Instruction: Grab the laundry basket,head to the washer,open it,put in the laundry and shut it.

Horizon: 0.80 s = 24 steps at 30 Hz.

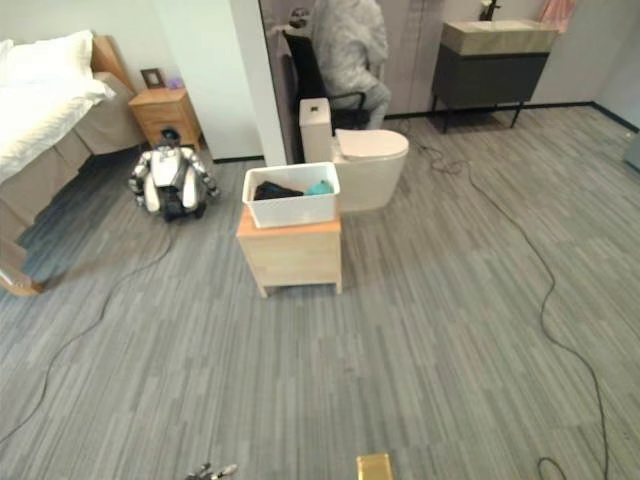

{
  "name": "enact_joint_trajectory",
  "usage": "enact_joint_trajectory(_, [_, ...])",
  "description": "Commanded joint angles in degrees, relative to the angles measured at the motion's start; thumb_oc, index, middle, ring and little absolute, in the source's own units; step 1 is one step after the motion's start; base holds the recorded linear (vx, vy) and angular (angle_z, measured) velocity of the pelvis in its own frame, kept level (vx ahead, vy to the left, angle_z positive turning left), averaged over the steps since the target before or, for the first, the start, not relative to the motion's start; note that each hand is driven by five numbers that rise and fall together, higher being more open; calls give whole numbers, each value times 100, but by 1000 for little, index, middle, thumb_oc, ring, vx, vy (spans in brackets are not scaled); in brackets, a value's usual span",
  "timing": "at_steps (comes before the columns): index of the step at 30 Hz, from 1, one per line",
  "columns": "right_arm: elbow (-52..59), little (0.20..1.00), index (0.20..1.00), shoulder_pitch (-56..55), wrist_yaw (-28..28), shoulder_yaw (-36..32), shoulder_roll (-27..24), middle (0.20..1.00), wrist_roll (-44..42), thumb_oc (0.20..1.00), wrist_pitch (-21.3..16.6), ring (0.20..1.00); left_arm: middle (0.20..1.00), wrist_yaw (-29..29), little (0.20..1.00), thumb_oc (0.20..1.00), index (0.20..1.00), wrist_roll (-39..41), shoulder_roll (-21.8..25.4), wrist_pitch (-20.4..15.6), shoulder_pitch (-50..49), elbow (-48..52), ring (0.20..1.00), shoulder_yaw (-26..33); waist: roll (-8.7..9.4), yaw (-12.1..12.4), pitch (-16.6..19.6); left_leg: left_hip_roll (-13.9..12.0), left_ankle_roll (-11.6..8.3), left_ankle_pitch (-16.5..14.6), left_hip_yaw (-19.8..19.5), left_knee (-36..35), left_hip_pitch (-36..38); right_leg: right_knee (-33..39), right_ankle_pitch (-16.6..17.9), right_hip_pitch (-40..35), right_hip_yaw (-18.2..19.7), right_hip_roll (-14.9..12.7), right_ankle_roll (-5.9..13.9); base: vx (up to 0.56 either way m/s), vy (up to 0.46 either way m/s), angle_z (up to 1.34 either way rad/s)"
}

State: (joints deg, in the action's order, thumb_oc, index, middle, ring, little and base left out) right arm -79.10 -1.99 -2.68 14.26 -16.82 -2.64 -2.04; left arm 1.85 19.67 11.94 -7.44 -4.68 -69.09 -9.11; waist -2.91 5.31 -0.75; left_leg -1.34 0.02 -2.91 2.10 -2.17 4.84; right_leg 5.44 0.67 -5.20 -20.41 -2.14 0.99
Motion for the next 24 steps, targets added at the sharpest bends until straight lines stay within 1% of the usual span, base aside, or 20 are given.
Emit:
enact_joint_trajectory(1, [-264, 1000, 1000, 173, -57, 304, 115, 1000, -108, 1000, -61, 1000, 1000, 45, 1000, 1000, 1000, -102, 218, -205, 298, -427, 1000, 185, 298, 23, 100, -321, -408, 199, -469, -283, -246, -44, -204, -73, 153, -718, 634, 0, 0, 0])
enact_joint_trajectory(15, [-237, 1000, 1000, 188, -47, 338, 127, 1000, -102, 1000, -59, 1000, 1000, 46, 1000, 1000, 1000, -104, 215, -198, 333, -390, 1000, 138, 293, 9, 87, -348, -434, 209, -462, -283, -251, -44, -239, -93, 131, -692, 616, 0, 0, 0])
enact_joint_trajectory(24, [-294, 1000, 1000, 178, -92, 325, 73, 1000, -130, 1000, -22, 1000, 1000, 83, 1000, 1000, 1000, -80, 205, -190, 370, -227, 1000, -8, 260, 23, -6, -455, -485, 273, -536, -283, -215, -44, -343, -137, 164, -557, 523, 15, -49, 5])
